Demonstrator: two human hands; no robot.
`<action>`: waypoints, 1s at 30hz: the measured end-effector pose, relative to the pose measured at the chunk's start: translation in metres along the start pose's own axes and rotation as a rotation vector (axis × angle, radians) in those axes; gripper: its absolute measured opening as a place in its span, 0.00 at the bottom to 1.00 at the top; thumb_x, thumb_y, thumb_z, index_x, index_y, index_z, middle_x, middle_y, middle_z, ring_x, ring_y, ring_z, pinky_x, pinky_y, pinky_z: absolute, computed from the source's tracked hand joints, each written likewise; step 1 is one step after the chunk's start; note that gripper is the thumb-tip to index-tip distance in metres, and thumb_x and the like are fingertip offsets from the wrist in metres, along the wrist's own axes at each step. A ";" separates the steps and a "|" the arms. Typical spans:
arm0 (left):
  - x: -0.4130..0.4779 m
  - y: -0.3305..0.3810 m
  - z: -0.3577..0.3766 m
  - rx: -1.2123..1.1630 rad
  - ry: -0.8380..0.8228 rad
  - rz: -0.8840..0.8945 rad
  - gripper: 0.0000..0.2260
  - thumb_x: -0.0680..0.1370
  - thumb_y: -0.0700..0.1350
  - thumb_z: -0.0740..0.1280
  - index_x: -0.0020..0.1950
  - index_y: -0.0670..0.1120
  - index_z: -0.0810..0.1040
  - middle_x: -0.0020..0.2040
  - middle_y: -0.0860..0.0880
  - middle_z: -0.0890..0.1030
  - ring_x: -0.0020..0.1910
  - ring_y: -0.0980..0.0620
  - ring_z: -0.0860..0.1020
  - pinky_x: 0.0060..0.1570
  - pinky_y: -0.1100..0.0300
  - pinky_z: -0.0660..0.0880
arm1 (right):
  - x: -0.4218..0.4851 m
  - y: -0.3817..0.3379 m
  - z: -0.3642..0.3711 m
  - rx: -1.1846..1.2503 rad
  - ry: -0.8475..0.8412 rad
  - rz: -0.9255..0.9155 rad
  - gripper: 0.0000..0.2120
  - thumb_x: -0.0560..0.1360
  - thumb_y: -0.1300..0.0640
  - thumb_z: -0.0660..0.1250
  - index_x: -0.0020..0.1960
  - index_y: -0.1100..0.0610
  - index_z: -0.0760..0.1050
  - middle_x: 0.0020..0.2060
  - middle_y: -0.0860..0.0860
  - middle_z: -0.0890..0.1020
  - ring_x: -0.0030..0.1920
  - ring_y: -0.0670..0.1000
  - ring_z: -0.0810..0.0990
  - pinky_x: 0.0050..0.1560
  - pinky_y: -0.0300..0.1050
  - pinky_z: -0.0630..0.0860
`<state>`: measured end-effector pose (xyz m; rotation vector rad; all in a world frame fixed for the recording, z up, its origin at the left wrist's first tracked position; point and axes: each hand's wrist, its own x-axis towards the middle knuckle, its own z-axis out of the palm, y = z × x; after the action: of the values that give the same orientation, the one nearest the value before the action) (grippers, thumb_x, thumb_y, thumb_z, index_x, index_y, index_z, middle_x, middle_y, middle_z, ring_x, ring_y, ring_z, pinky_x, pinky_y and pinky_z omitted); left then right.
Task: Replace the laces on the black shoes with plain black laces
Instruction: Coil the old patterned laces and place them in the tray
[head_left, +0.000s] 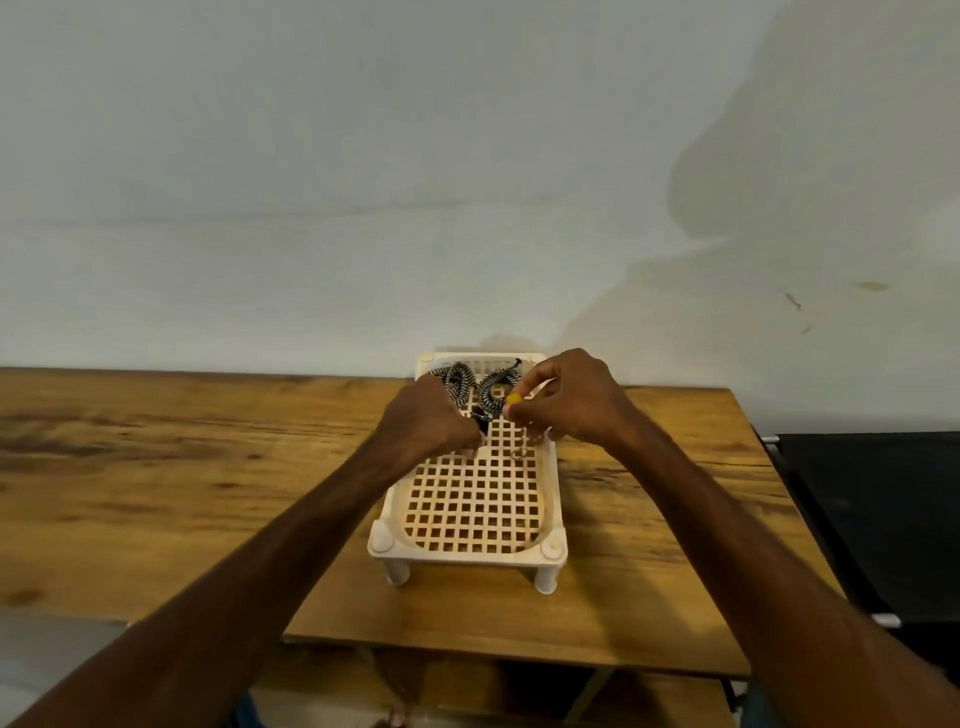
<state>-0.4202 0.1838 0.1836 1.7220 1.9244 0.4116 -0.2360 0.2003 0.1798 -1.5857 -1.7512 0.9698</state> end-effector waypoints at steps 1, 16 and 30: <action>0.001 -0.001 0.004 -0.005 0.022 0.003 0.09 0.67 0.43 0.80 0.35 0.47 0.79 0.31 0.52 0.79 0.28 0.56 0.75 0.27 0.65 0.68 | 0.003 0.000 0.003 -0.057 0.009 -0.007 0.09 0.70 0.57 0.81 0.46 0.59 0.84 0.37 0.50 0.86 0.33 0.47 0.86 0.29 0.37 0.78; 0.011 0.008 0.018 0.161 0.236 0.124 0.08 0.71 0.51 0.74 0.38 0.47 0.82 0.33 0.51 0.81 0.35 0.50 0.82 0.39 0.54 0.82 | 0.012 0.003 0.013 -0.383 0.143 -0.121 0.07 0.73 0.50 0.76 0.48 0.52 0.87 0.46 0.50 0.87 0.45 0.50 0.85 0.49 0.48 0.83; 0.024 0.081 0.062 0.102 0.331 0.315 0.08 0.74 0.53 0.72 0.41 0.50 0.82 0.39 0.52 0.83 0.41 0.48 0.82 0.44 0.53 0.80 | 0.015 0.052 -0.059 -0.380 0.248 0.041 0.03 0.74 0.58 0.74 0.47 0.56 0.87 0.43 0.51 0.86 0.44 0.51 0.84 0.49 0.52 0.84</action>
<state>-0.3201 0.2121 0.1731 2.1457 1.9199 0.7669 -0.1600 0.2241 0.1695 -1.8885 -1.8034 0.4457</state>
